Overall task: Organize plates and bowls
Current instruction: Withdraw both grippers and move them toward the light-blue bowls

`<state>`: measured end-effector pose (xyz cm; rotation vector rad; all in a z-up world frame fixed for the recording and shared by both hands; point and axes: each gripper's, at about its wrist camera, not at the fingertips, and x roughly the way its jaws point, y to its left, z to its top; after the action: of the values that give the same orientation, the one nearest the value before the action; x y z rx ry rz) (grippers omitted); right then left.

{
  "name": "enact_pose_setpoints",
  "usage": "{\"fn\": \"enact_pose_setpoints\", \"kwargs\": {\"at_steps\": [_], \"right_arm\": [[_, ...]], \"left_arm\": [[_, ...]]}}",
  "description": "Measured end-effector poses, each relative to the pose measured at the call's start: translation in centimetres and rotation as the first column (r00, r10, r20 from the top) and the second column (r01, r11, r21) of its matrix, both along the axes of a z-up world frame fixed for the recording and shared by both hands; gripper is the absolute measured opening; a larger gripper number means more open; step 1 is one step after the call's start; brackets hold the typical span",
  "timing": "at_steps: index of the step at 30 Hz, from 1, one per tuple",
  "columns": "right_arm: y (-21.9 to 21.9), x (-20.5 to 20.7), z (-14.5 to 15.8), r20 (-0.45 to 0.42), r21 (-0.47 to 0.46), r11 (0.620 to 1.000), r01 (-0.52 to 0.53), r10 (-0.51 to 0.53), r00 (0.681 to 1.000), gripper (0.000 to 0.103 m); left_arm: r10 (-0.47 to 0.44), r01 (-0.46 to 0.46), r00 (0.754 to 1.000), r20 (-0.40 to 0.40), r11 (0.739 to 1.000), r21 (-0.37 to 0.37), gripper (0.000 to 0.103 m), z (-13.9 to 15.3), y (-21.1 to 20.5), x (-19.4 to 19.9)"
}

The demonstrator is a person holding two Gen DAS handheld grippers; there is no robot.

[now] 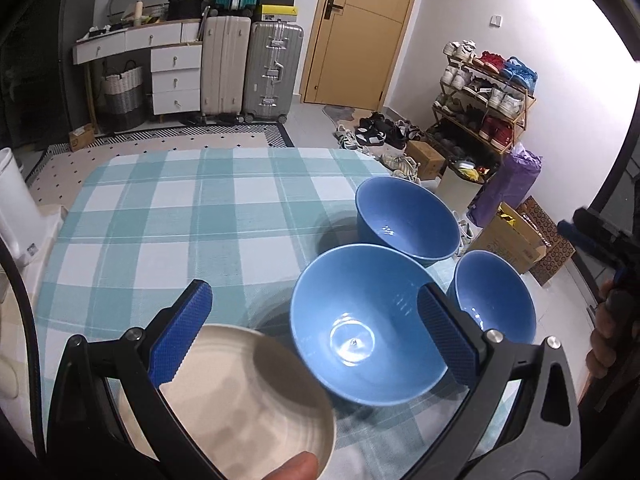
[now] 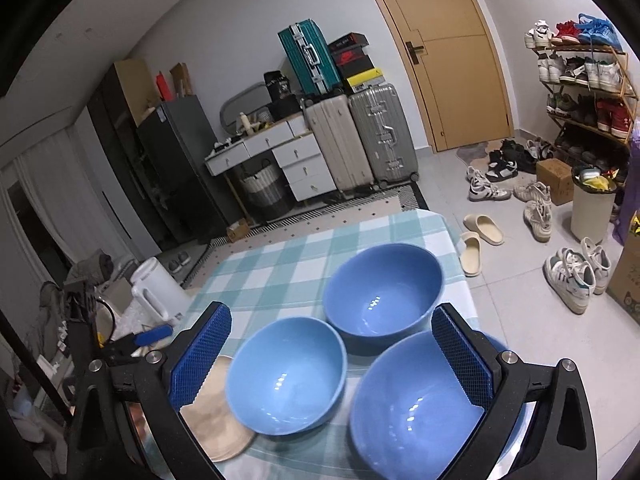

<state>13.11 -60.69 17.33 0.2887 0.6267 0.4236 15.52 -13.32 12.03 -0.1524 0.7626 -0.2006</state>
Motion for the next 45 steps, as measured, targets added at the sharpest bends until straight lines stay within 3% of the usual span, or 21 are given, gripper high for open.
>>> {"fn": "enact_pose_setpoints", "kwargs": {"at_steps": [25,37,45], "right_arm": [[-0.5,8.1,-6.5,-0.142,-0.163,0.987,0.006,-0.03,0.989,0.102],[-0.5,10.4,-7.8,-0.17,-0.168,0.985,0.035,-0.064,0.983,0.102],[-0.3,10.9,-8.5,-0.193,-0.152,0.988,0.034,-0.064,0.979,0.102]], "left_arm": [[-0.103,0.105,0.989,-0.109,0.994,0.013,0.102,-3.8,-4.4,10.7],[-0.128,0.13,0.981,-0.145,0.992,0.003,0.102,-5.6,-5.3,14.5],[-0.132,0.134,0.981,-0.141,0.991,0.007,0.102,-5.7,-5.4,14.9]]}}
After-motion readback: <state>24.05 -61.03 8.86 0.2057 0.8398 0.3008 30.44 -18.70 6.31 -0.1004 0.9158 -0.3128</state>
